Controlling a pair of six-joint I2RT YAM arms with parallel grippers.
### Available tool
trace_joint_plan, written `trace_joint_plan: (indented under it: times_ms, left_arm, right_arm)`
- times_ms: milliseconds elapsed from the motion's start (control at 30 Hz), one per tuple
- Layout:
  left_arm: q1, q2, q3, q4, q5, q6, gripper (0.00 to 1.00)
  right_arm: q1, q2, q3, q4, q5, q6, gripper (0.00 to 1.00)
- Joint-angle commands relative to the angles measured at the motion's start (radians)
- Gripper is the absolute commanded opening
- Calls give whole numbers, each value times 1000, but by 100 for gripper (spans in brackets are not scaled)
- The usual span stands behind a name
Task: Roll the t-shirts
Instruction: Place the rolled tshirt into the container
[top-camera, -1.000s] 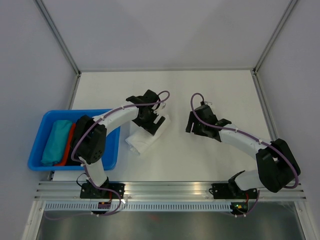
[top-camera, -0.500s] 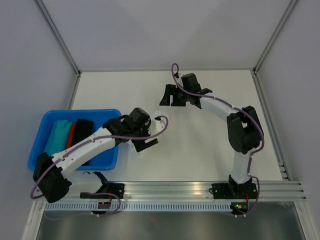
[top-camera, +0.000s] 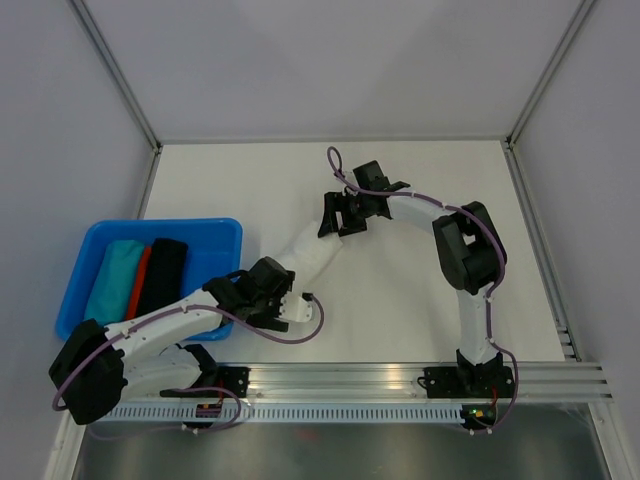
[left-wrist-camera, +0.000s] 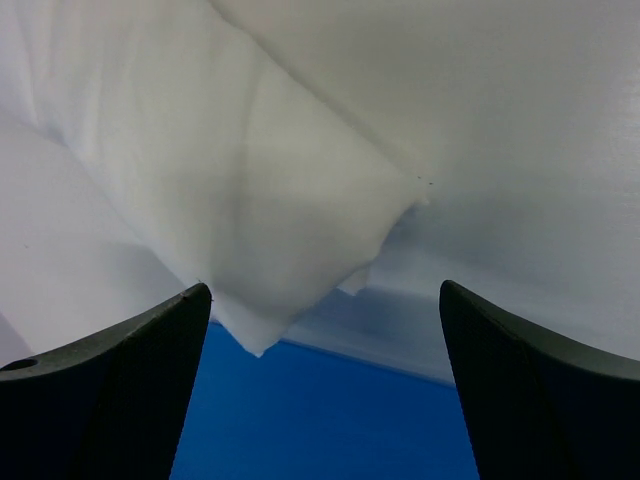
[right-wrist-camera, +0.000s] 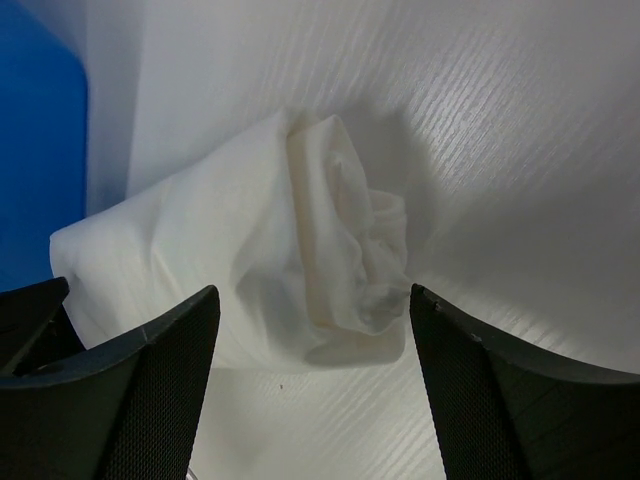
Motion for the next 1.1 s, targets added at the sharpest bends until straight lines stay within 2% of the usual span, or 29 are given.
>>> trace_joint_plan:
  times_ms: [0, 167, 200, 333, 500, 567, 667, 700, 833, 933, 967, 1033, 1067]
  left_arm:
    - [-12, -5, -66, 49, -3, 101, 98]
    - [-19, -16, -109, 39, 20, 119, 96]
    - [-27, 46, -101, 84, 10, 81, 91]
    - [-27, 107, -94, 125, -29, 41, 88]
    - [-29, 110, -138, 154, -13, 52, 70]
    - [-29, 121, -144, 162, -10, 56, 60]
    - [-29, 144, -137, 165, -6, 46, 45]
    - [-30, 148, -134, 168, -5, 40, 39]
    - [-33, 174, -115, 170, -2, -3, 3]
    - [-33, 182, -115, 170, -5, -19, 2]
    - [-33, 174, -115, 168, -5, -20, 2]
    - [-33, 162, -106, 170, -13, -34, 2]
    - [-33, 142, -100, 170, -20, -37, 2]
  right_arm:
    - [0, 22, 27, -4, -45, -33, 82]
    - [-1, 33, 13, -9, -36, -43, 81]
    - [-1, 50, 19, -18, -35, -39, 79]
    - [0, 52, 10, -12, -38, -35, 78]
    - [-1, 61, 13, -7, -51, -35, 75]
    - [0, 68, 14, -7, -64, -29, 73]
    - [0, 71, 11, 3, -85, -18, 61]
    - [0, 71, 10, 5, -91, -12, 52]
    - [0, 70, 2, 16, -108, 2, 37]
    - [2, 70, 7, 16, -120, 8, 26]
    - [3, 70, 8, 20, -126, 11, 18]
    - [2, 68, 11, 29, -145, 29, 13]
    - [3, 67, 19, 36, -148, 36, 5]
